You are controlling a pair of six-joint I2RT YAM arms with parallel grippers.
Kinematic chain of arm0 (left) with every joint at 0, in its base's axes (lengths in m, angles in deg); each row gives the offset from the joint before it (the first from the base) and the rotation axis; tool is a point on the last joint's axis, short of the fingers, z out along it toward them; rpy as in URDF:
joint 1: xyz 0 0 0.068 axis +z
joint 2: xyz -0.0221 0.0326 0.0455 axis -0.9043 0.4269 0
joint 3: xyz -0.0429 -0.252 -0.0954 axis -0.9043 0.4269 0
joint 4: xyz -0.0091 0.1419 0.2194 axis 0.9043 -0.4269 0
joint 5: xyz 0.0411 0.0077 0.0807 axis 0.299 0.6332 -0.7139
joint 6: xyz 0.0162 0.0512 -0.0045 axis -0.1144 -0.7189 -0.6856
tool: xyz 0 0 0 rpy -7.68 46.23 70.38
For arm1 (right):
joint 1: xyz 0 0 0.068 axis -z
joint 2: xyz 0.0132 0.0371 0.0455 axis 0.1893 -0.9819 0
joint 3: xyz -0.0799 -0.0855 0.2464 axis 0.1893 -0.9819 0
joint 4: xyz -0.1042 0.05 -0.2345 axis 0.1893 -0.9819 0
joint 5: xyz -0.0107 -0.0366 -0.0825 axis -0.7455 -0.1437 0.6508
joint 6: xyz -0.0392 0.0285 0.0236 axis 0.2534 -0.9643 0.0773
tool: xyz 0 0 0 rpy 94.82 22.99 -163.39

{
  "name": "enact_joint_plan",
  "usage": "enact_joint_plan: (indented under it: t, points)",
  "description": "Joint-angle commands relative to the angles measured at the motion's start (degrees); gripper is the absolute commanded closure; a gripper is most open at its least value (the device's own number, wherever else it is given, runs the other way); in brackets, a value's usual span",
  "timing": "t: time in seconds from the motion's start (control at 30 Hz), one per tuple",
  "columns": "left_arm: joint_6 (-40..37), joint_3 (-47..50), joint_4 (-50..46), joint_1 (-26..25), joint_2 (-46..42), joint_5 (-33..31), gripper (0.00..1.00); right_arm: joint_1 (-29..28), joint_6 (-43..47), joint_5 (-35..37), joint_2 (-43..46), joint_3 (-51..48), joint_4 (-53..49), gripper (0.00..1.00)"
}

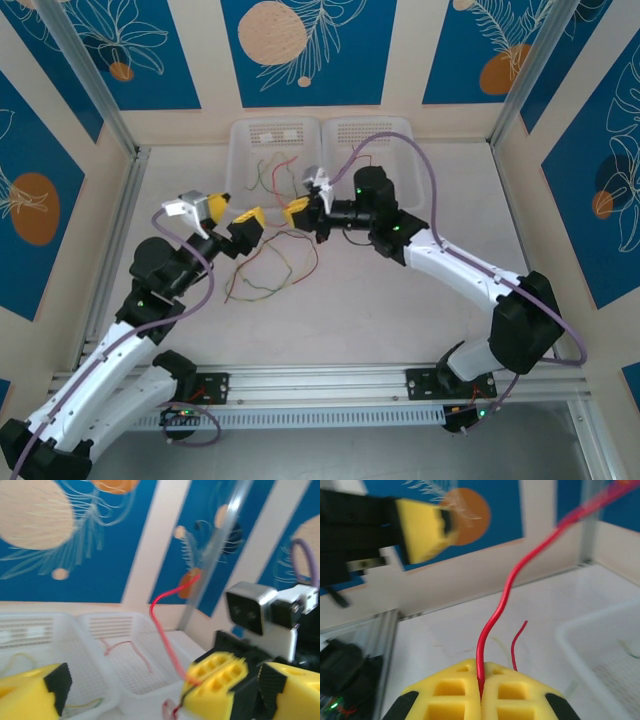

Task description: Untangle the cables

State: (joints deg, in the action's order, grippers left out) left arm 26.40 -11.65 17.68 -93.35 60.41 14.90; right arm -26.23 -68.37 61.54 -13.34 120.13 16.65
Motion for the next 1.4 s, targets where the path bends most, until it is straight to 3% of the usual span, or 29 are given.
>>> enact_joint_plan:
  t: [0.0, 0.13, 0.2, 0.3, 0.47, 0.6, 0.77, 0.87, 0.93, 1.0, 1.1, 1.17, 1.37]
  points:
    - [0.07, 3.71, -0.27, 0.41, -3.35, -12.97, 0.0, 4.72, -2.83, 8.9, 1.83, 2.15, -6.76, 1.0]
    - [-2.81, 1.49, -1.19, 0.39, -1.8, -3.96, 0.0, 12.29, -5.38, 13.82, 0.47, 6.17, -12.84, 1.0]
    - [-4.76, -1.56, -3.56, 0.0, 1.09, 3.54, 0.0, 17.66, -8.23, 12.81, -1.62, 9.1, -15.46, 1.0]
    - [-6.36, -4.17, -5.82, -1.35, 5.22, 9.26, 0.01, 25.33, -13.42, 8.2, -7.3, 15.06, -20.42, 1.0]
    - [-9.07, -5.86, -7.97, -4.24, 8.21, 8.51, 0.04, 32.21, -14.93, 3.11, -20.96, 29.29, -33.48, 1.0]
    - [-9.88, -5.99, -9.2, -4.86, 7.85, 6.55, 0.05, 34.86, -15.06, 0.52, -28.67, 34.16, -34.98, 1.0]
    - [-9.6, -4.12, -10.05, -4.94, 6.86, 3.88, 0.05, 35.05, -15.52, -3.59, -34.59, 39.14, -37.51, 1.0]
    - [-8.69, -2.06, -9.43, -4.97, 5.75, 2.69, 0.05, 34.63, -15.57, -0.82, -37.17, 41.83, -40.58, 1.0]
    - [-8.53, -1.23, -9.69, -4.96, 5.03, 2.13, 0.05, 34.49, -15.6, 1.26, -38.51, 43.87, -42.68, 0.89]
    - [-9.02, -1.1, -10.8, -5.03, 4.43, 1.43, 0.04, 33.94, -15.03, 3.7, -39.05, 45.3, -44.39, 0.65]
    - [-9.91, -1.17, -12.33, -4.99, 3.66, 0.25, 0.03, 32.44, -13.37, 8.92, -38.64, 47.46, -47.15, 0.48]
    - [-10.19, -1.17, -12.98, -4.99, 3.45, -0.42, 0.03, 31.39, -12.02, 12.93, -38.27, 49.85, -50.37, 0.12]
    - [-10.09, -0.77, -13.89, -4.96, 3.79, -1.91, 0.03, 26.93, -10.35, 28.26, -31.02, 50.89, -54.73, 0.1]
